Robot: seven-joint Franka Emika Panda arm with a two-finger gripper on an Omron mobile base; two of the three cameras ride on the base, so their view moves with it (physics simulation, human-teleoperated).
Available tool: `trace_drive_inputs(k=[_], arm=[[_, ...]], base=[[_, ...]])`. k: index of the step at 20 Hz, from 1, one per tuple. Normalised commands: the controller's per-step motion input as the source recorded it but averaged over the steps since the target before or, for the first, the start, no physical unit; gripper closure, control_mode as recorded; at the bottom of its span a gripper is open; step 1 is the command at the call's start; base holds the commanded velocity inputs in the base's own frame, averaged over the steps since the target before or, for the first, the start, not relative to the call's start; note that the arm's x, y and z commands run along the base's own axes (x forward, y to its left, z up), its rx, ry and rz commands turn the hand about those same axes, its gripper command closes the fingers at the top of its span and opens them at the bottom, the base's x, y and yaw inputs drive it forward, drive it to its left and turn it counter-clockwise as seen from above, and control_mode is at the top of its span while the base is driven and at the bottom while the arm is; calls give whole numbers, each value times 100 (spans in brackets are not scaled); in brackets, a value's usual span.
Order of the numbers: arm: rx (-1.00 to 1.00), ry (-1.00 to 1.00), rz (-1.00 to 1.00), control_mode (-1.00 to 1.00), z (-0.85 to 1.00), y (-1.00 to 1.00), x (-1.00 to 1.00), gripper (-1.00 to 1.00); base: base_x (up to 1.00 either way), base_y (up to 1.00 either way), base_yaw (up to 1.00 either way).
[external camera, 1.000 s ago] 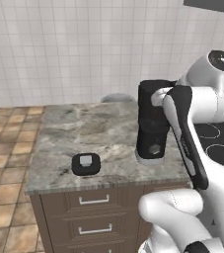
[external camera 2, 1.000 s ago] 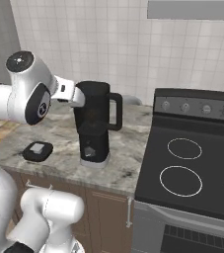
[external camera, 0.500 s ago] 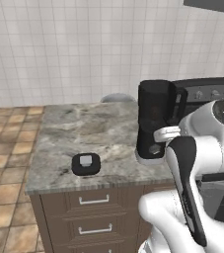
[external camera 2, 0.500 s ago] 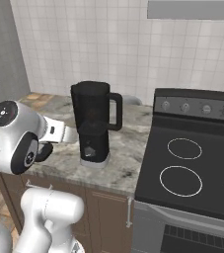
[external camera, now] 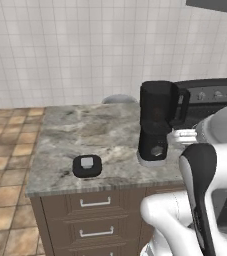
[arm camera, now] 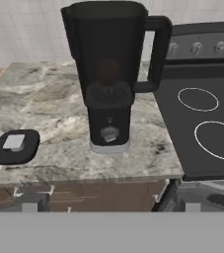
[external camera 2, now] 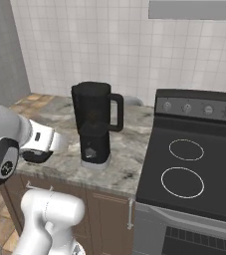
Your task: Grab the onion and garlic from the fridge, place them in the blender, close the lid, and turn on the blender to create a marinade.
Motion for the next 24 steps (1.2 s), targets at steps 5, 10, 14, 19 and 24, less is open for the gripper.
trace_drive_inputs(k=[5, 10, 14, 19, 24], arm=[[0, 0, 0, 100, 0, 0, 0, -100], [0, 0, 0, 100, 0, 0, 0, -100], [0, 0, 0, 100, 0, 0, 0, -100], [0, 0, 0, 100, 0, 0, 0, -100], [0, 0, 0, 100, 0, 0, 0, -100]], base=[[-91, -40, -47], [-40, -34, -75], [-2, -40, -87], [1, -51, -90], [5, -57, -89]])
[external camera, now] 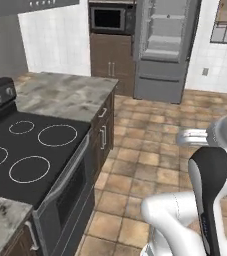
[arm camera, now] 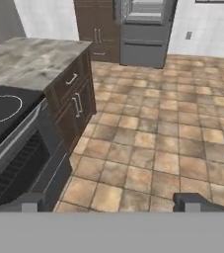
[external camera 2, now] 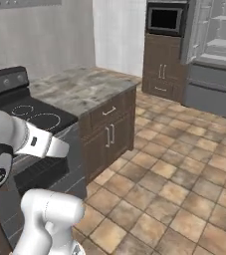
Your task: Grab the onion and garlic from the fridge, place them in the blender, close the lid, and turn on the blender to create a marinade.
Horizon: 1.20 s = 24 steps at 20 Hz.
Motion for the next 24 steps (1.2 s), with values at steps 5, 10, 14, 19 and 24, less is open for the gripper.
trace_drive_inputs(k=[5, 10, 14, 19, 24], arm=[[0, 0, 0, 100, 0, 0, 0, -100], [0, 0, 0, 100, 0, 0, 0, -100], [0, 0, 0, 100, 0, 0, 0, -100], [0, 0, 0, 100, 0, 0, 0, -100], [0, 0, 0, 100, 0, 0, 0, -100]], base=[[25, -56, -83], [79, -18, -67], [100, 14, -30], [100, 11, -8], [100, 17, -2]])
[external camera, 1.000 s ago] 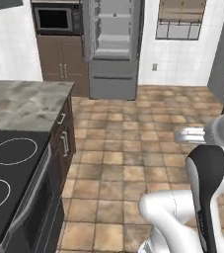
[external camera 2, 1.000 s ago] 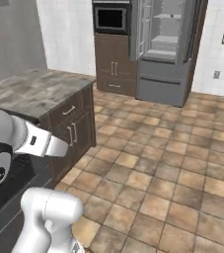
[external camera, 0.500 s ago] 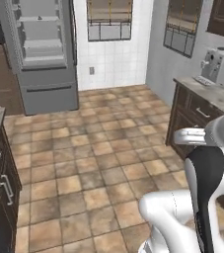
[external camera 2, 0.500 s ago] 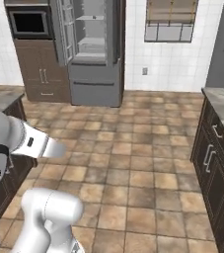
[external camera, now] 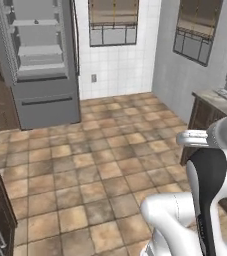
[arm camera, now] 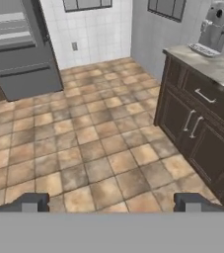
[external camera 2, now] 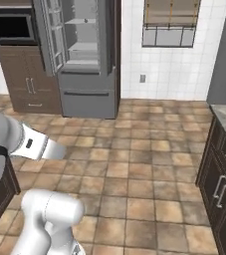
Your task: Grab the onion and garlic from the fridge, place them in the blender, close the lid, and turn on the blender to create a marinade.
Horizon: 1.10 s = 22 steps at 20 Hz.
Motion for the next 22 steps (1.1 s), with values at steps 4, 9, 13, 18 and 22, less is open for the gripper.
trace_drive_inputs(k=[4, 9, 13, 18, 22], arm=[[0, 0, 0, 100, 0, 0, 0, -100], [0, 0, 0, 100, 0, 0, 0, -100], [0, 0, 0, 100, 0, 0, 0, -100], [0, 0, 0, 100, 0, 0, 0, -100], [0, 0, 0, 100, 0, 0, 0, -100]], base=[[100, 38, 0], [100, 61, 0], [100, 74, 0], [100, 16, 1], [100, 4, 6]])
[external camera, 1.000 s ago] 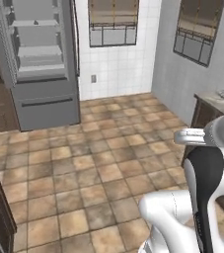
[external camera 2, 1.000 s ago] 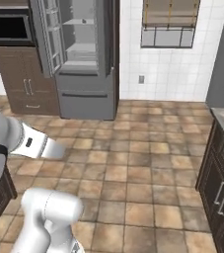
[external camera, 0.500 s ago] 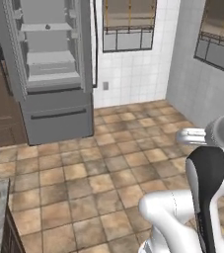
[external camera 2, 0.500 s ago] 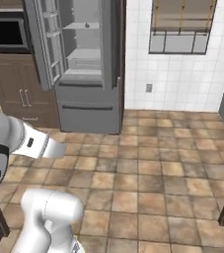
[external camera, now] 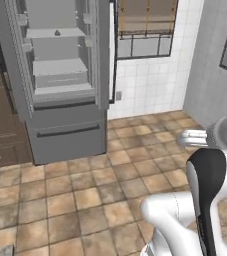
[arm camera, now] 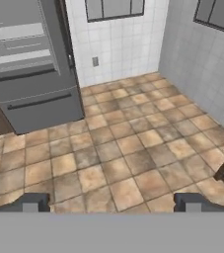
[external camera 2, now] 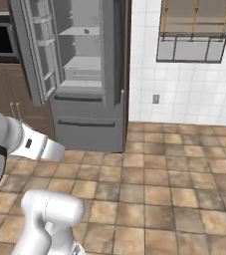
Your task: Grab the onion and garlic from the fridge, place them in the blender, close the lid, and turn on the blender to create a marinade.
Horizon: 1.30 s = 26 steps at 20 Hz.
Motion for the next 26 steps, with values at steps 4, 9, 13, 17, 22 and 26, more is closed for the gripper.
trace_drive_inputs(k=[4, 9, 13, 17, 22, 26], arm=[[0, 0, 0, 100, 0, 0, 0, -100], [0, 0, 0, 100, 0, 0, 0, -100], [0, 0, 0, 100, 0, 0, 0, -100], [0, 0, 0, 100, 0, 0, 0, -100], [0, 0, 0, 100, 0, 0, 0, -100], [0, 0, 0, 100, 0, 0, 0, -100]], base=[[100, 28, 3], [100, 47, 2], [100, 49, 3], [100, 57, 6], [100, 58, 9], [98, 52, 9]])
